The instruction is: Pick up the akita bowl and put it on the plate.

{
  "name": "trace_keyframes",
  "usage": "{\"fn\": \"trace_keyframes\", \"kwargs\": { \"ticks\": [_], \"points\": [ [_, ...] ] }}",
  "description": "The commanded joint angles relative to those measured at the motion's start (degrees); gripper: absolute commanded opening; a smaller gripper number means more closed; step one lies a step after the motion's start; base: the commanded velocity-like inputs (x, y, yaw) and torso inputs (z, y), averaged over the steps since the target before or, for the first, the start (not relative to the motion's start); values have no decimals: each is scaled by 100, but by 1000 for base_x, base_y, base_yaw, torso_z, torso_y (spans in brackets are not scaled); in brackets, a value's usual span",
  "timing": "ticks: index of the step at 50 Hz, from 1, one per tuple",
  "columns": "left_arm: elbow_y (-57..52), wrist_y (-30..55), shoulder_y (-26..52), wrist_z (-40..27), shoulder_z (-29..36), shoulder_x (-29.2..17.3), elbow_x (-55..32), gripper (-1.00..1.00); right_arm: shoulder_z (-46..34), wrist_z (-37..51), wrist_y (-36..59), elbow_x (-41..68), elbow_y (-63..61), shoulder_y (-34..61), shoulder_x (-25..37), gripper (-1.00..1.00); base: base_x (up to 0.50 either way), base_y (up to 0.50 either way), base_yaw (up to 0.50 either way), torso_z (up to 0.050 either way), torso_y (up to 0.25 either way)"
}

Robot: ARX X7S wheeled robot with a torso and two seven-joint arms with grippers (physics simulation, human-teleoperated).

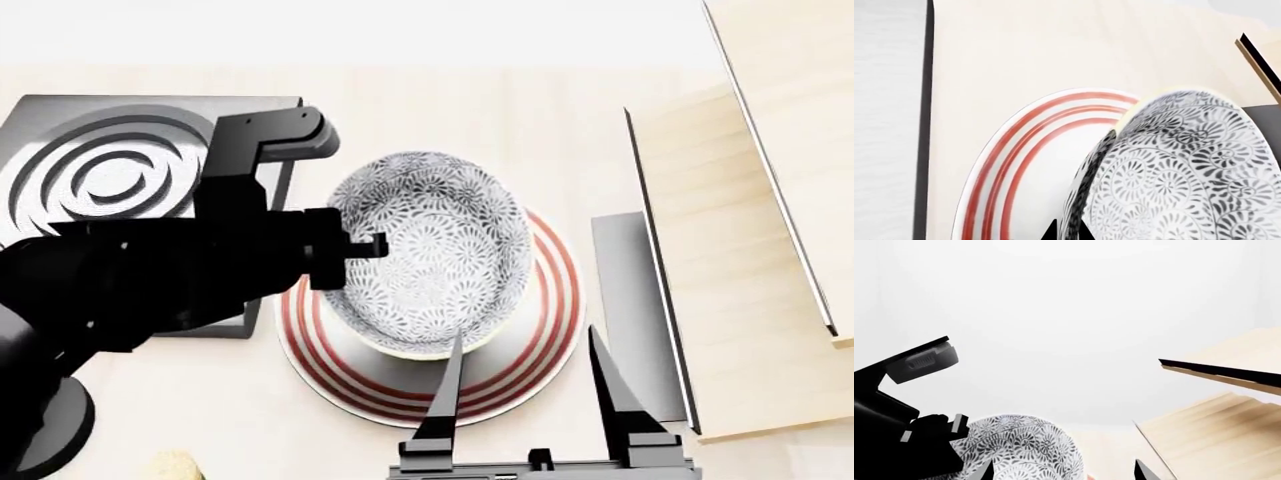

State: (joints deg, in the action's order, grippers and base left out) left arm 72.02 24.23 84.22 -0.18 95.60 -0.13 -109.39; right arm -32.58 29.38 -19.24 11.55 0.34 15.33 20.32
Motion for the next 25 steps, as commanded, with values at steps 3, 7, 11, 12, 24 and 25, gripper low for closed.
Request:
{"fn": "trace_keyframes", "kwargs": {
  "ticks": [3,7,11,12,24,25],
  "points": [
    [9,19,-34,18,-108,13,-37,-100,-12,-1,-3,16,4,7,3,100,0,0,0,0,0],
    [2,31,-20,5,-104,13,-27,100,-16,0,-3,14,13,11,4,100,0,0,-1,0,0],
    [-10,23,9,24,-103,13,-17,100,-20,-1,-4,22,7,9,5,100,0,0,0,0,0],
    [-9,20,6,24,-102,13,-13,100,-25,5,-5,9,18,10,0,100,0,0,0,0,0],
    [51,-18,90,12,-85,13,-87,100,-66,-19,-40,-1,136,26,-34,100,0,0,0,0,0],
    [52,-7,102,-7,-78,13,-95,100,-65,-18,-41,1,143,29,-36,100,0,0,0,0,0]
  ]
}}
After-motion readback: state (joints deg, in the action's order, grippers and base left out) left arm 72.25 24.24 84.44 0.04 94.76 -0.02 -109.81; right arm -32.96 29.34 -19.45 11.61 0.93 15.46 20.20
